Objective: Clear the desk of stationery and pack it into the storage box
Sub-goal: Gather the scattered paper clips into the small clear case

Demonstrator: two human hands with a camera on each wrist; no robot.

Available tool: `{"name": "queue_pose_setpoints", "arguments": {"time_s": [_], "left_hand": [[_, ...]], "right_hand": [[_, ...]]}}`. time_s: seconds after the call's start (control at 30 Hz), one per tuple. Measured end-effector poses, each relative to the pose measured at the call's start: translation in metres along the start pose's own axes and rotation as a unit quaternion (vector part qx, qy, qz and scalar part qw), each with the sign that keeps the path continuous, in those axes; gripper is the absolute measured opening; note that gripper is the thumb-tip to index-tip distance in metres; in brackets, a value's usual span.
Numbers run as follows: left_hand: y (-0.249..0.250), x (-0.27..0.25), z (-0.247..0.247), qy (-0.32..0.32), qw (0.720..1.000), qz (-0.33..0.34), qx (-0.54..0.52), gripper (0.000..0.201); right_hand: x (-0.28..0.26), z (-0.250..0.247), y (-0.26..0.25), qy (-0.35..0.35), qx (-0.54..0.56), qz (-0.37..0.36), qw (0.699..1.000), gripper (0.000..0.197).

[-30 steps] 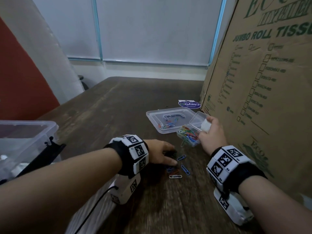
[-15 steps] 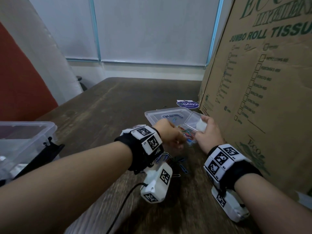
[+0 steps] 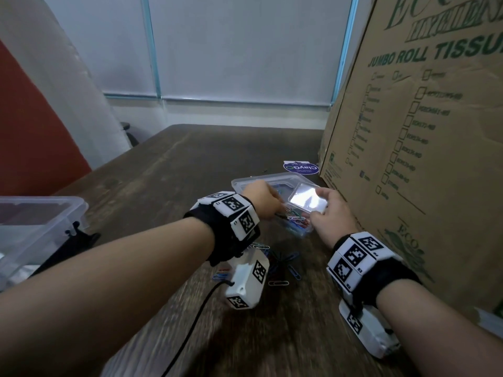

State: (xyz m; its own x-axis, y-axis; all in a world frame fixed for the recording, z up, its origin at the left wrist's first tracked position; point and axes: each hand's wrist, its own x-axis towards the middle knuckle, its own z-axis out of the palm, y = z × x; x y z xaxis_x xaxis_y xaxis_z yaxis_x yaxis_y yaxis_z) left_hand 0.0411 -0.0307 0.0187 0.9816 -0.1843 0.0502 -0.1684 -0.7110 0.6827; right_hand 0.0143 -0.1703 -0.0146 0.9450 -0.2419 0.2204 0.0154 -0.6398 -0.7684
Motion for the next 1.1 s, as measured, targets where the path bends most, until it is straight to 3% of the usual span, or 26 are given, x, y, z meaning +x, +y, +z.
{"name": "queue_pose_setpoints", "arguments": {"time_s": [0.1,0.27,0.4,0.5,0.57,0.63,0.8,0.9,0.97,1.03,1.1], "left_hand": [[0.003,0.001,-0.006,0.05,0.999,0.015,0.007,0.015],[0.017,-0.008,-0.014,-0.011,0.994,0.096,0.048,0.027],[0.002,-0.018,-0.034,0.036,0.986,0.093,0.136,0.023],[-0.032,-0.028,-0.039,-0.069,0.941,0.018,0.33,0.027],[-0.056,-0.032,-0.036,-0.128,0.913,-0.021,0.388,0.03],[-0.068,-0.032,-0.028,-0.134,0.916,-0.009,0.378,0.03],[-0.057,-0.042,-0.002,-0.132,0.944,0.11,0.282,0.027],[-0.052,-0.034,-0.019,-0.109,0.953,0.096,0.264,0.028],[-0.053,-0.029,-0.039,-0.183,0.948,0.045,0.256,0.025],[-0.057,-0.029,-0.046,-0.299,0.922,-0.006,0.246,0.023],[-0.063,-0.032,-0.039,-0.325,0.914,-0.007,0.244,0.02]], "right_hand": [[0.0,0.001,0.0,-0.009,-0.002,-0.009,1.0,0.055],[-0.001,0.0,-0.001,-0.013,0.007,-0.004,1.0,0.053],[0.002,0.001,0.002,-0.007,0.013,-0.001,1.0,0.055],[0.004,0.003,0.004,-0.004,0.012,-0.011,1.0,0.055],[0.004,0.003,0.005,0.0,0.007,-0.012,1.0,0.056],[0.004,0.003,0.004,0.008,0.004,-0.013,1.0,0.055],[0.002,0.001,0.002,0.012,0.007,-0.006,1.0,0.056],[0.003,0.001,0.002,0.018,0.004,-0.005,1.0,0.056],[0.004,0.002,0.002,0.024,0.002,-0.004,1.0,0.056],[0.004,0.001,0.002,0.034,0.001,-0.004,0.999,0.056],[0.004,0.0,0.002,0.039,0.001,-0.004,0.999,0.056]]}}
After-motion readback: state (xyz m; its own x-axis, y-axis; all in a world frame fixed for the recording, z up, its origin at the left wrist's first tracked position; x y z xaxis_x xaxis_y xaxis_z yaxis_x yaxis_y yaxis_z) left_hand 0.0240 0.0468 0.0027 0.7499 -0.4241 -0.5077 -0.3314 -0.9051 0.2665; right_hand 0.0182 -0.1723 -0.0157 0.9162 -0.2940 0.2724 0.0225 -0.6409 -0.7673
